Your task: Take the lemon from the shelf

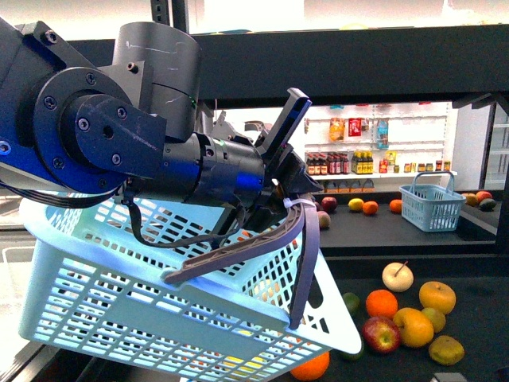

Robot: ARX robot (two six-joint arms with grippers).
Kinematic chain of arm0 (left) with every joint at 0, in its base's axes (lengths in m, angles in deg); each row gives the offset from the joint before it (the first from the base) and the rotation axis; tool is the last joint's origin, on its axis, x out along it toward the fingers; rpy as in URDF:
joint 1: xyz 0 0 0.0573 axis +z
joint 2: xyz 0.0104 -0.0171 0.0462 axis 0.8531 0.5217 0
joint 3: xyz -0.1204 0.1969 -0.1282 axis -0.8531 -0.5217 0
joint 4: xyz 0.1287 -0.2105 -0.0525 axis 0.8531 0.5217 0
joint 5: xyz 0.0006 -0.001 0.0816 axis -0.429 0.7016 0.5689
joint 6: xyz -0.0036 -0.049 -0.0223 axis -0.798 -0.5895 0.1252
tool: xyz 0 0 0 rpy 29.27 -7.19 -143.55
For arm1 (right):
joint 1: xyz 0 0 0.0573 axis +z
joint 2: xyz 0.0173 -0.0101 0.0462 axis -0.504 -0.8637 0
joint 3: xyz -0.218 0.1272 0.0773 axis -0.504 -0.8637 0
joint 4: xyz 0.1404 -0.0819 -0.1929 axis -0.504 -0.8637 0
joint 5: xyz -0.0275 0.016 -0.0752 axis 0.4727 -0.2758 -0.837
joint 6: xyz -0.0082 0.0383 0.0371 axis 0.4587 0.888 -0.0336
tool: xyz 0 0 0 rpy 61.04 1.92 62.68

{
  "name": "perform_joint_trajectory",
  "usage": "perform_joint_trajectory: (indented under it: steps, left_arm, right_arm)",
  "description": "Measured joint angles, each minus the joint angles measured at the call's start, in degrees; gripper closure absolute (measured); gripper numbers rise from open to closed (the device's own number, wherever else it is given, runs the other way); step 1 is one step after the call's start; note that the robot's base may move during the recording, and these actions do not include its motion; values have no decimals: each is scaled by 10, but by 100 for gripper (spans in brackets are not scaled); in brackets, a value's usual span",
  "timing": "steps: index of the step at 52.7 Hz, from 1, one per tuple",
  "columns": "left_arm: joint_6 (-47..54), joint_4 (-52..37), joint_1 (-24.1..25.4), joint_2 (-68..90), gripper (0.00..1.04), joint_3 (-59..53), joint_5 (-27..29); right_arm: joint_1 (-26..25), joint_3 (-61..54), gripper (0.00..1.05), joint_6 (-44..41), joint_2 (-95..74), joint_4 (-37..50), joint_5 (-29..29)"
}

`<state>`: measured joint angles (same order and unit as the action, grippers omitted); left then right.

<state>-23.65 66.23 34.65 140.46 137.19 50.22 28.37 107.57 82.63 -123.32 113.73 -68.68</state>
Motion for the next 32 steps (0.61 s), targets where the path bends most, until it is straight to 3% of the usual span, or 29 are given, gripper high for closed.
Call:
perform_joint_trajectory:
  steps: [18,32]
  left_arm:
    - [0,0,0,0,94,0,0]
    - [0,0,0,0,94,0,0]
  right_arm:
    - [72,189,8,84,-99,-47,-89]
    - [108,284,8,17,-144,-68,-112]
